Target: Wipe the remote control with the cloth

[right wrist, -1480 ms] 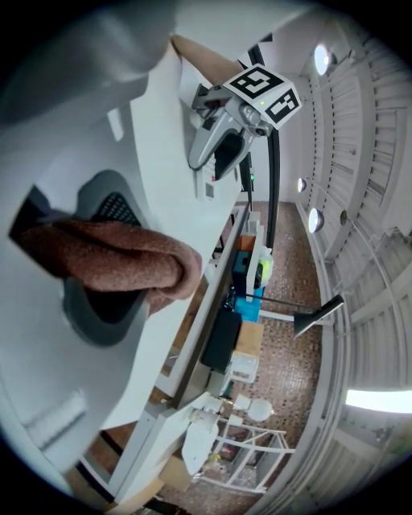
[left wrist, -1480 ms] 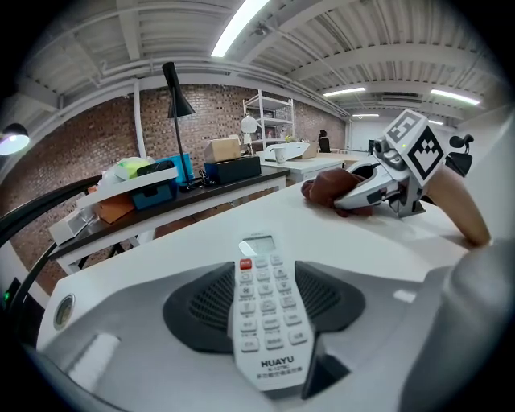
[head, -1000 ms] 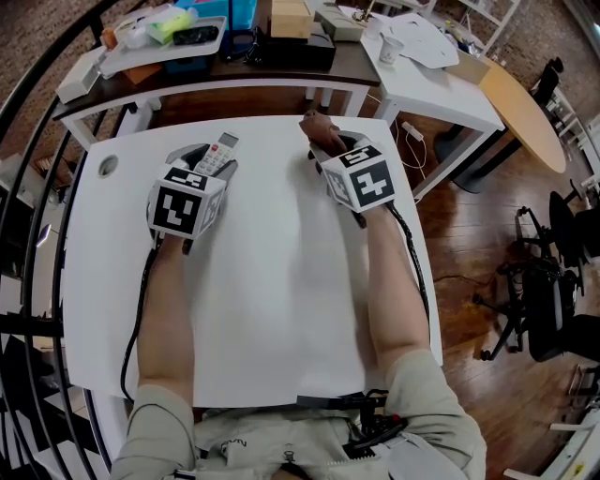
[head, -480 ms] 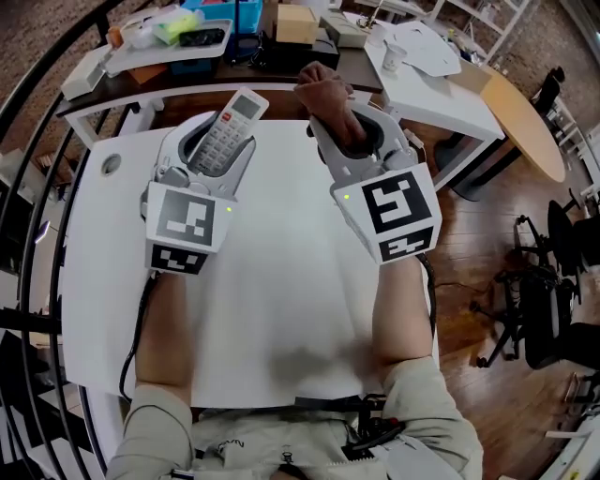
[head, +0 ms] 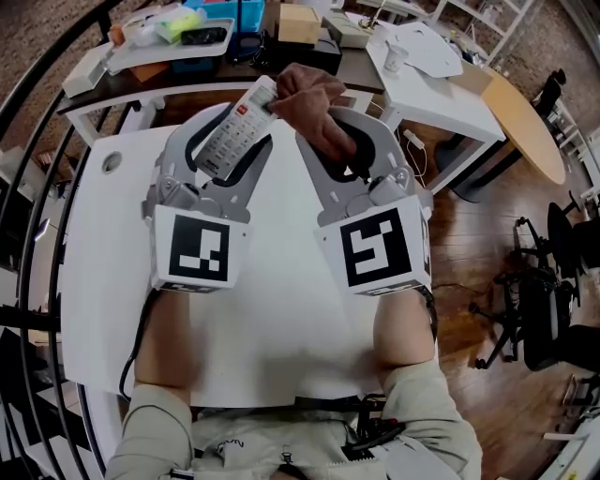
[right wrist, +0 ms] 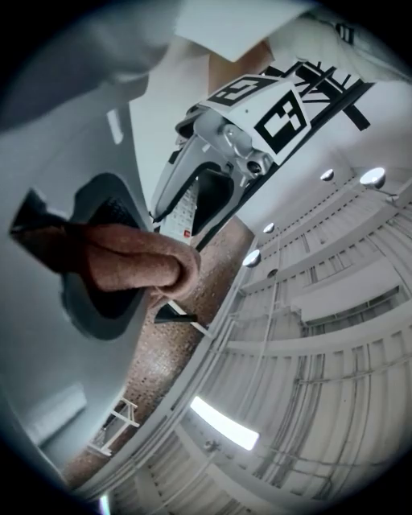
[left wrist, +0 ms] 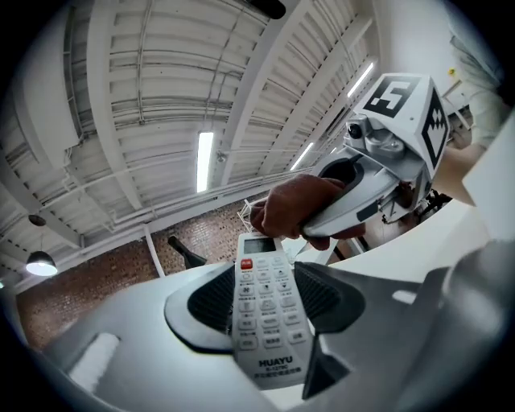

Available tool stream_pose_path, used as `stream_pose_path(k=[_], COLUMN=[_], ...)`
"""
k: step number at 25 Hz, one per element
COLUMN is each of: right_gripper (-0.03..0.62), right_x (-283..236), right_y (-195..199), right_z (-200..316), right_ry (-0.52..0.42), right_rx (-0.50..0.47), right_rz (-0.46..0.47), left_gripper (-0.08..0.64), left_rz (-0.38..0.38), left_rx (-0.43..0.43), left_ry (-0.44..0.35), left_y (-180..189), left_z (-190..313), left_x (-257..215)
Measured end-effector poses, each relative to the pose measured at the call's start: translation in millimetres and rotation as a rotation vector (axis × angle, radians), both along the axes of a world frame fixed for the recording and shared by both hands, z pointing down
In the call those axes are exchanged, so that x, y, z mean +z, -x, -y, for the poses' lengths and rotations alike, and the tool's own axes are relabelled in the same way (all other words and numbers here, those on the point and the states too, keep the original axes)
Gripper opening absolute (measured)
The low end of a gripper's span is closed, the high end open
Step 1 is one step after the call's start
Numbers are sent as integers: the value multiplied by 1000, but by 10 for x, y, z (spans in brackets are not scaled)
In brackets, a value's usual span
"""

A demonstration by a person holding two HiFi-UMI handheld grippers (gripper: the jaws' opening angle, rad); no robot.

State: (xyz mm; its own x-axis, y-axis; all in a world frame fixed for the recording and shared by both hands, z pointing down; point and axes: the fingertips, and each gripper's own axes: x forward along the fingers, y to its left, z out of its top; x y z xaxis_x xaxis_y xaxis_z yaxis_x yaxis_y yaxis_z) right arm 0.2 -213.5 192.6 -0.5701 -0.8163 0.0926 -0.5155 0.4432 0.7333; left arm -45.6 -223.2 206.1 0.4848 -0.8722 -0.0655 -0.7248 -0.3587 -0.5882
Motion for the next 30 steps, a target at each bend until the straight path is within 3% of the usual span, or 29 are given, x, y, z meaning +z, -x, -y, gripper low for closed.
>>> stream_pose_path(k=[11,19,21,25,27,30], right_gripper=[95,95,95,95,95,95], right_x=[360,419,277,-83,-143,-99], right_y=[275,278,225,-19,-125,-151], right_z=[-373,-625,-575,-298,-201,-124], right_ry=[126,227,180,3,-45,-74], right_rx=[-163,-333,-282,-34,58,121], right_rz=[-223,-240,-191,-85,-85,-143], left_gripper=[244,244,244,244,244,244], left_rz=[57,109,120,122,129,146], left_rx=[-2,56,54,46,45,49], left_ry=[-33,-24,-30,-44,-50,-58], left_y=[-71,-185,-194,-195,-205,-242], left_z=[-36,-61,-65,-85,-94,-109], left_x=[74,169,158,145,139,144])
